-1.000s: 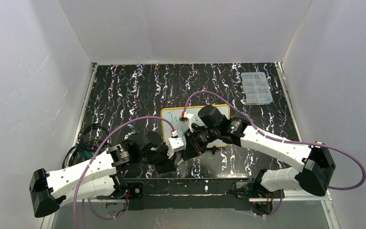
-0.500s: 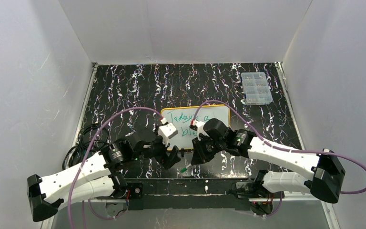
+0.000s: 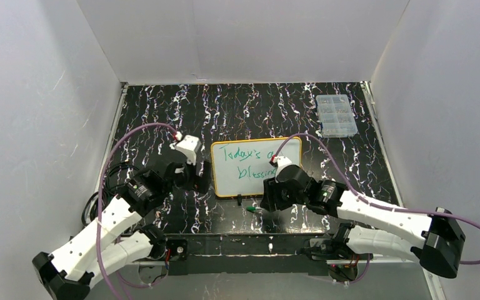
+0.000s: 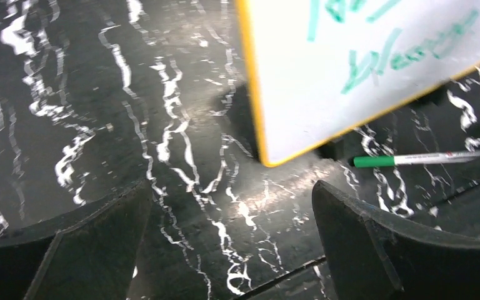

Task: Write a sentence on the whiteboard
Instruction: Place the whiteboard marker at the center of the board, then reset both arms

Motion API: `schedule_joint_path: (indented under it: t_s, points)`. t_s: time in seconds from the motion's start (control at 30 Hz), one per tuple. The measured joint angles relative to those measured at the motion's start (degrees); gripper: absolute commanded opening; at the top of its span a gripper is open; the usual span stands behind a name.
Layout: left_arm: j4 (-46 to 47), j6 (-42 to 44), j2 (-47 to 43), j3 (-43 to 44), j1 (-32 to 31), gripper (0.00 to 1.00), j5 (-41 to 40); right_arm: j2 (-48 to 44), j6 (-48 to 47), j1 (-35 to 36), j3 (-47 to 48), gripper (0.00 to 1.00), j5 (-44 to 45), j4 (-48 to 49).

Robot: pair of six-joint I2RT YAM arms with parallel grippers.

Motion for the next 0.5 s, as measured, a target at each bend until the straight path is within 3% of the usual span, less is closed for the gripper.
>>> schedule_joint_path:
  t_s: [0.13,0.3,0.5]
  points:
    - [-1.84,-0.35,-0.61,0.44,7.54,0.98,-0.90,-2.73,-0.74,0.00,0.46,0.98,5.84,-2.21]
    - [-3.13,-1.70,-2.51,1.53,14.14,0.98,-6.58,-6.43,-3.87,0.00,4.92,0.99,15.76,-6.73]
    - [-4.94,-1.86,-4.48,2.43,14.93,0.98,-18.69,-11.54,-10.49,-2.05,11.37,0.99,28.96,-6.97]
